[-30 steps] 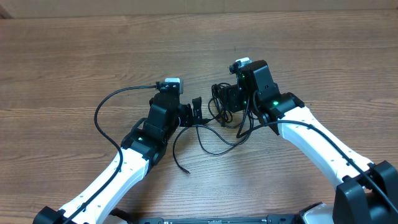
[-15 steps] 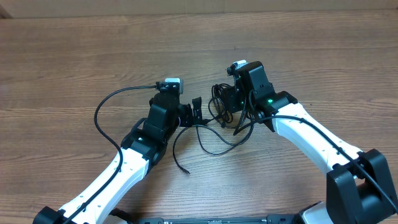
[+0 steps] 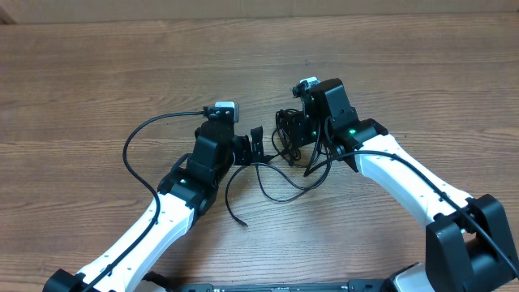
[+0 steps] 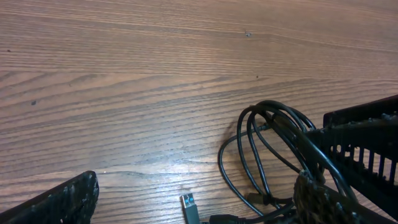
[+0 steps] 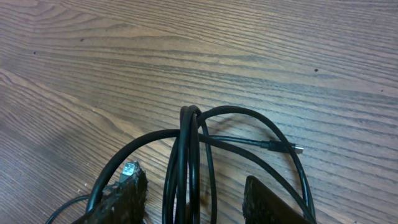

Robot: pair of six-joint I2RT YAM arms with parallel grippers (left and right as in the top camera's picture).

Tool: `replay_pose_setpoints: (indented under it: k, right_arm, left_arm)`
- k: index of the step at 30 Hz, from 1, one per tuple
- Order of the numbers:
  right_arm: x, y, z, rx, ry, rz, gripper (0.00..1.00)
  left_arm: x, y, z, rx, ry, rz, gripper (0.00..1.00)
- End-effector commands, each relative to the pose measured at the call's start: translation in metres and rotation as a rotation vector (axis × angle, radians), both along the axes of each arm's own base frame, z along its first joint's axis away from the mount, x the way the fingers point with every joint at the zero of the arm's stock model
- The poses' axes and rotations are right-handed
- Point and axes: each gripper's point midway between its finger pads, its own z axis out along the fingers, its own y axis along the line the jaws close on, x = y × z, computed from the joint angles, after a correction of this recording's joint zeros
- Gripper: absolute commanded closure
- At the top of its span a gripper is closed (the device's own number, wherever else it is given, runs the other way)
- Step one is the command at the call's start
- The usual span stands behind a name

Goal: Untangle cables
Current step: 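Lower both grippers with the cable bundle toward the table center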

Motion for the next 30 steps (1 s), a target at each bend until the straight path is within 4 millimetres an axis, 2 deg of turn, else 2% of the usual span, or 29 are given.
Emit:
replay_pose_setpoints:
  k: [1,3,7,15,20,22,25,26,28,30]
  right_arm:
    - [0.0079,0.0047,0.0136,0.022,-0.030,0.009,0.51]
    - [0.0078,0.0049,0.0137,0.022,-0.030,0.010,0.52]
    - [0.0077,0.0053,0.0136,0.022,-0.030,0.011,0.63]
    - [0.0076,0.0053,0.0135,0.022,-0.030,0.011,0.61]
    - [0.0076,0.0053,0.0135,0.022,-0.030,0.011,0.56]
    - [0.0076,0.0053,0.0135,0.022,-0.029,0.010,0.50]
    - [0.0076,0.0053,0.0132,0.022,-0.029,0.011,0.49]
    - [0.0077,0.0053,0.0128,0.022,-0.028,0.010,0.46]
    - [0.0083,0.0056,0.0103,0.020,-0.025,0.010,0.33]
    - [0.0091,0.0060,0.0060,0.017,-0.018,0.010,0.30]
  left_arm:
    - [0.0026,0.0011,0.0015,-0.005,-0.002,0.009,0.00]
    - [0.0026,0.0010,0.0015,-0.006,-0.002,0.009,0.00]
    - [0.0026,0.0011,0.0015,-0.005,-0.002,0.010,0.01]
    - [0.0026,0.0010,0.0015,-0.006,-0.002,0.009,0.00]
    - [0.0026,0.0010,0.0015,-0.006,-0.002,0.009,0.00]
    - [0.0026,0.0011,0.0015,-0.005,-0.002,0.010,0.00]
    - [0.0026,0.0010,0.0015,-0.006,-0.002,0.009,0.00]
    - [0.0026,0.0010,0.0015,-0.006,-0.002,0.009,0.00]
    - [0.0026,0.0010,0.0015,-0.006,-0.002,0.009,0.00]
    - [0.0026,0.0011,0.0015,-0.005,-0.002,0.010,0.00]
